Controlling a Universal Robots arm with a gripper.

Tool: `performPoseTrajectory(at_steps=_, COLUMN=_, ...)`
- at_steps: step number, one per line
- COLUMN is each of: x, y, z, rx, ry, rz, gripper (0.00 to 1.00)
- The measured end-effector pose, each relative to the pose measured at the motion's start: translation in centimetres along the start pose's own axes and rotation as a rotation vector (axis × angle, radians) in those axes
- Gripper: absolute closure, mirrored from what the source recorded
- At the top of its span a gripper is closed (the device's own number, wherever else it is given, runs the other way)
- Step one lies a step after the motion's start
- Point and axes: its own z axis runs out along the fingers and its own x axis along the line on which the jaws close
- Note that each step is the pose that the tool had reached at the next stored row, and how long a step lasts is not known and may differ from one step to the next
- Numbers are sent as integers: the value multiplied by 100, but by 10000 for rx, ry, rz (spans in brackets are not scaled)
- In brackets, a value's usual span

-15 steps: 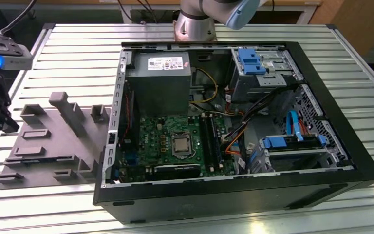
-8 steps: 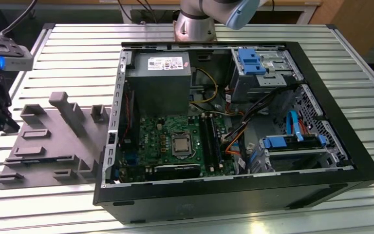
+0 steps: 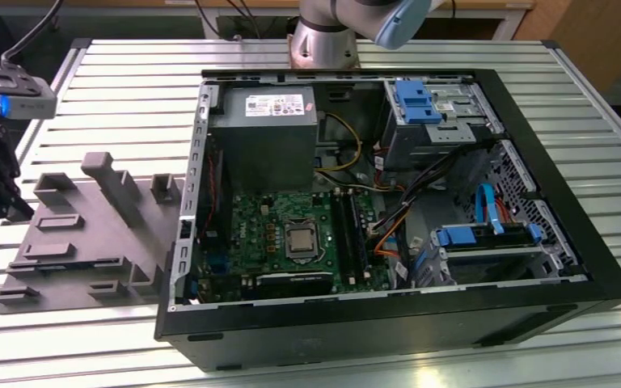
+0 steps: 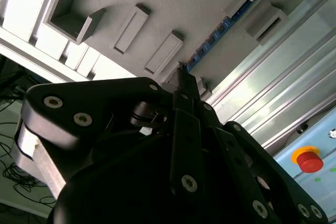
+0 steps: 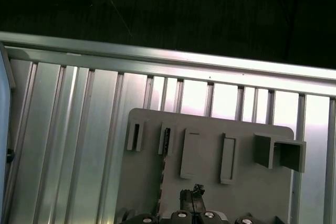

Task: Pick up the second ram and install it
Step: 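Pick up the second ram and move it above second insertion slot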

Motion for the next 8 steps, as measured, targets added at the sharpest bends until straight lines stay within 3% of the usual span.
performPoseTrajectory(at_steps=8, x=1, y=-1, z=27, rx=1, ry=0, rz=-15, gripper=89)
